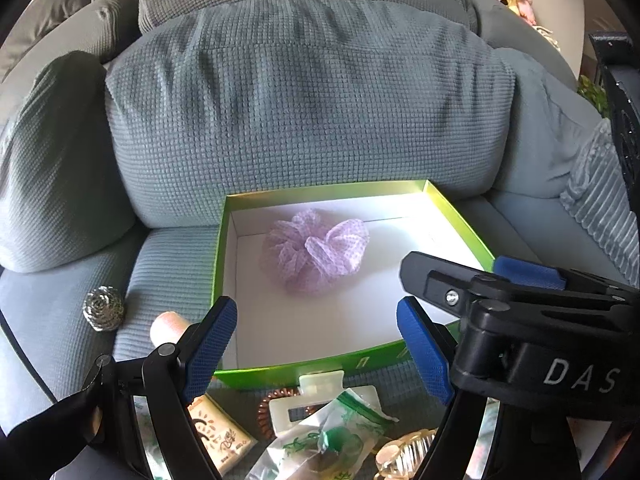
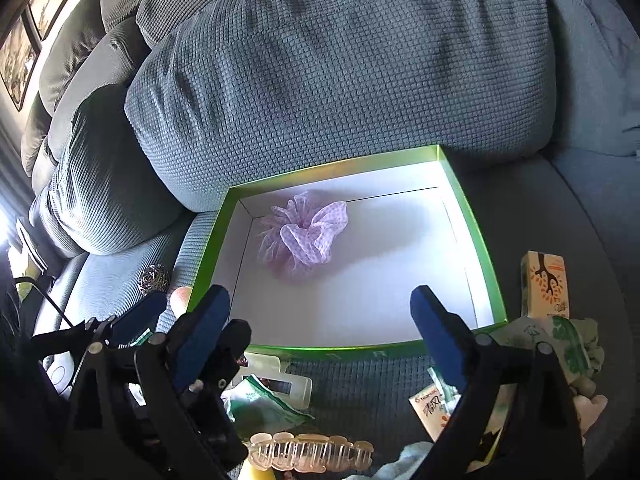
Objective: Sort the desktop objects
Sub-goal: 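Withdraw the right gripper from the box back toward the pile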
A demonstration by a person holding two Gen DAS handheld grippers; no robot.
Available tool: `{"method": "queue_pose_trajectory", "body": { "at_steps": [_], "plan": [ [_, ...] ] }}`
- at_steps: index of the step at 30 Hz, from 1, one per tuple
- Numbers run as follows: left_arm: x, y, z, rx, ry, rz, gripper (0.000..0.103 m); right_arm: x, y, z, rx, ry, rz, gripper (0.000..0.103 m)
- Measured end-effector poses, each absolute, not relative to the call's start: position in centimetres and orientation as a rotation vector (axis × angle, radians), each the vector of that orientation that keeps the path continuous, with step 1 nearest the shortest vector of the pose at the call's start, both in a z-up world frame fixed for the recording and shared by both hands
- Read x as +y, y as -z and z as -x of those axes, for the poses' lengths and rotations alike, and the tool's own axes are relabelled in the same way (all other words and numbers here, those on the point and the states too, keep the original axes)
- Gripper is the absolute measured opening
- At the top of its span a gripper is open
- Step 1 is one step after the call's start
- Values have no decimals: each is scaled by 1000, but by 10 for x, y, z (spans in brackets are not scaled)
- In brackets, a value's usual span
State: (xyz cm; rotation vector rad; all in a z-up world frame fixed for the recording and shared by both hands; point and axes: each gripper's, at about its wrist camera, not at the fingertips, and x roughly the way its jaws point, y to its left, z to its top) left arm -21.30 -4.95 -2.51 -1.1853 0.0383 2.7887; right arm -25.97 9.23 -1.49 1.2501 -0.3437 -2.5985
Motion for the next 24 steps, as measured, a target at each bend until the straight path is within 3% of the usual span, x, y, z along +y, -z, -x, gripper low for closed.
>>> {"method": "queue_pose_trajectory", "body": {
  "at_steps": [2,6,24],
  "plan": [
    [-49,24,211,43,-2794,1185,83,94,13,258,-347,2610,-1248,99],
    [-48,21,206,41,-2798,1168,98,91,8,254,-305,2646,-1237,103],
    [-52,11,189,34,-2814,1183,99,84,-9,233,-226,2687,-1190,103]
  ]
}}
